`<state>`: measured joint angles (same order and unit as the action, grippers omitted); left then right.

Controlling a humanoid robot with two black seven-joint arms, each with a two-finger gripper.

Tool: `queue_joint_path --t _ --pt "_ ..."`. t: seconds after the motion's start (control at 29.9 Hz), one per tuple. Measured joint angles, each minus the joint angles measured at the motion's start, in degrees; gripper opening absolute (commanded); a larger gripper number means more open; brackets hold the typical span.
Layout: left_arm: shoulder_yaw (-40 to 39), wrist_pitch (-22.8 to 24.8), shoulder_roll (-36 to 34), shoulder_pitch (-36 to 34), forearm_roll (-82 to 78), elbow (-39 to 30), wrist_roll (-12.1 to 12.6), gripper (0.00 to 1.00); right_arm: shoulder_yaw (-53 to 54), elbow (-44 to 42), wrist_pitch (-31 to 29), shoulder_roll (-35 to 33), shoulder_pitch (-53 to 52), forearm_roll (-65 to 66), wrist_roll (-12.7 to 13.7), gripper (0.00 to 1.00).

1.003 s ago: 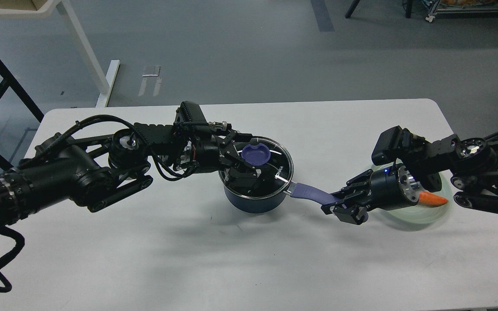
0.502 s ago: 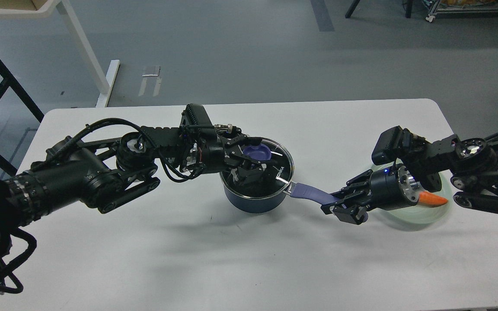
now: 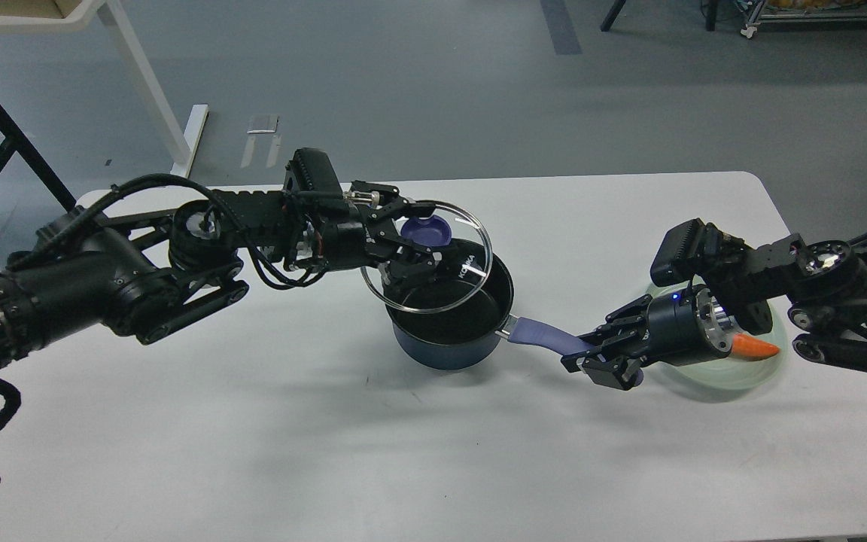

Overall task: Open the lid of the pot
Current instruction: 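Lift the glass lid off and carry it away from the pot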

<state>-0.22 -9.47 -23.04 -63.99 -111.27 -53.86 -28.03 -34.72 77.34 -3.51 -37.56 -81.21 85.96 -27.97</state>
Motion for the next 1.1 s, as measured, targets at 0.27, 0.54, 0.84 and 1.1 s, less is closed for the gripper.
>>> queue_joint_path --t 0.27,0.54,0.84,1.1 --pt "1.6 -1.71 -16.63 1.66 0.09 -7.7 0.03 0.4 0.0 0.01 0.0 -0.39 0.0 -0.01 -0.03 0.31" --pt "4.43 -10.9 -25.68 12.05 2.84 -7.52 0.03 0.4 0.01 0.01 0.0 -0.98 -0.04 -0.01 -0.03 0.31" --pt "4.41 -15.75 -27.34 19.91 4.35 -4.44 0.03 0.42 0.01 0.01 0.0 -1.28 -0.02 -0.01 -0.03 0.31" --pt "4.43 -16.01 -25.86 23.52 7.68 -0.75 0.04 0.52 0.01 0.0 0.0 -1.3 0.08 -0.01 -0.03 0.31"
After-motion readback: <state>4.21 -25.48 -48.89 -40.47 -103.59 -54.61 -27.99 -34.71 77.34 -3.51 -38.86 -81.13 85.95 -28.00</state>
